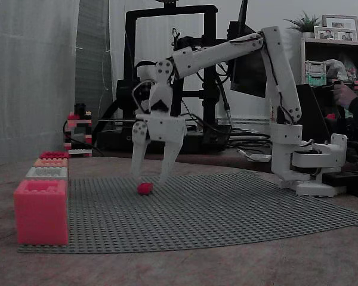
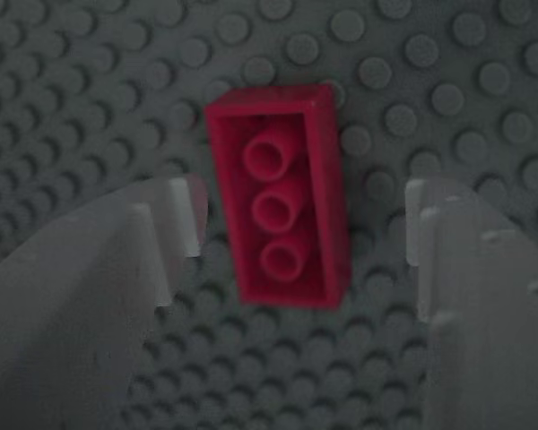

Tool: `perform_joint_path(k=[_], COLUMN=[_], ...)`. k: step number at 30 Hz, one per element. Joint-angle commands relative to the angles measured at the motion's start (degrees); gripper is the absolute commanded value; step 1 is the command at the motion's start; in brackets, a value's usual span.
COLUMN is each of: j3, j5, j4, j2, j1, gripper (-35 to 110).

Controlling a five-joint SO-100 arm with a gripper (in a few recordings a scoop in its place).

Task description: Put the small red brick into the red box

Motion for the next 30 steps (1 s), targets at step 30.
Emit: perform_joint_path(k=[30], j3=[-60.4], j5=[-4.6], j4=[-11.8], j2=[-16.4], j1=[11.4], gripper=[0])
